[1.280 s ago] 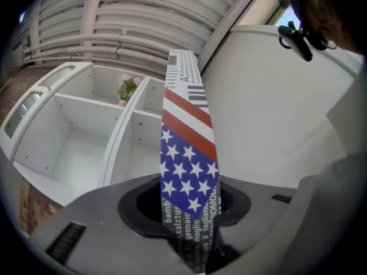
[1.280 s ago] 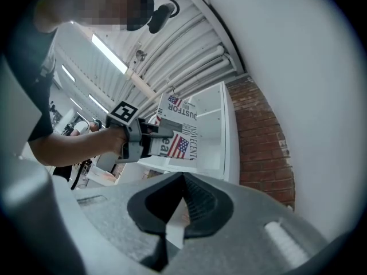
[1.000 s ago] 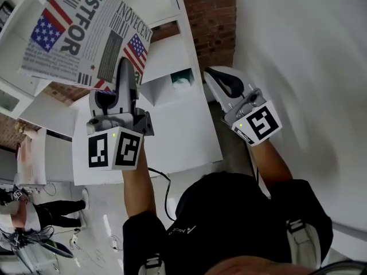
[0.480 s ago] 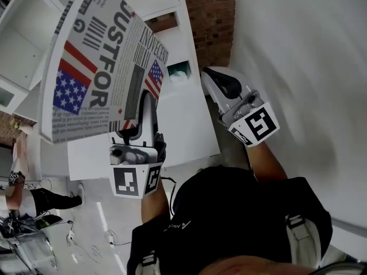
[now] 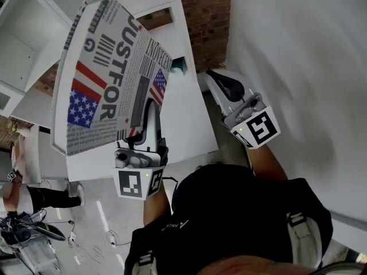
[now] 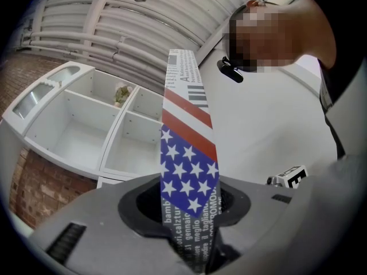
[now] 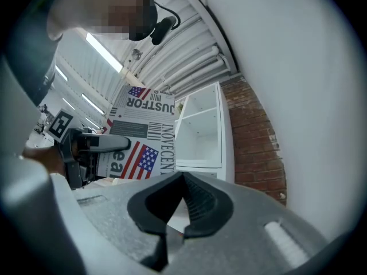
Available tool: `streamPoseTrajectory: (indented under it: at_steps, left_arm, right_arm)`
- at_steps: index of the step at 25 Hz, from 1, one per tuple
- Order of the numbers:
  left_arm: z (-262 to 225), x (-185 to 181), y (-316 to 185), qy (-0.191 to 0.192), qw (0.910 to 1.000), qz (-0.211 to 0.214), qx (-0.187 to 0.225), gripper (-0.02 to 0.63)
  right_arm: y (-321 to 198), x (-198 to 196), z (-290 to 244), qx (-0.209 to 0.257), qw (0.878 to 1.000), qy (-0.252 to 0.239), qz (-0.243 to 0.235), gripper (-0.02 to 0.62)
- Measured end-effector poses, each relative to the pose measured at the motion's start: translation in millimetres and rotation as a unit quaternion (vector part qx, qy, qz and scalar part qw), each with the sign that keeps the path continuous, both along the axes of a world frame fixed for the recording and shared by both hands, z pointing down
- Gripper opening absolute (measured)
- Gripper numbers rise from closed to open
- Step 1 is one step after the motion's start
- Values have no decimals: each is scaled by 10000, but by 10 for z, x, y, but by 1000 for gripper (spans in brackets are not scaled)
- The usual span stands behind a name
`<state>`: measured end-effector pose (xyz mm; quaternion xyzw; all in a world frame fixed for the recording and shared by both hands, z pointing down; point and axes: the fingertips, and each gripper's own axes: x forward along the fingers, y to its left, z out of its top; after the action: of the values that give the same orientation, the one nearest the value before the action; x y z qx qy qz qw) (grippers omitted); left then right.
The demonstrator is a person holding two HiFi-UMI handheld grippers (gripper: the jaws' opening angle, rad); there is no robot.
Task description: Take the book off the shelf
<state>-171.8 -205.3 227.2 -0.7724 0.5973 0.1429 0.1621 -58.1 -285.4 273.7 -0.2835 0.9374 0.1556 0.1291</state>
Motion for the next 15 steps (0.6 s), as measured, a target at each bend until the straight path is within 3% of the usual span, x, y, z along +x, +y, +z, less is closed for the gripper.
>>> streamPoseTrajectory:
  at_steps: [15]
  left_arm:
    - [1,9,-2,-8,9999,153,26,152]
  right_arm:
    - [73,-39,4,58,9999,12,99,0]
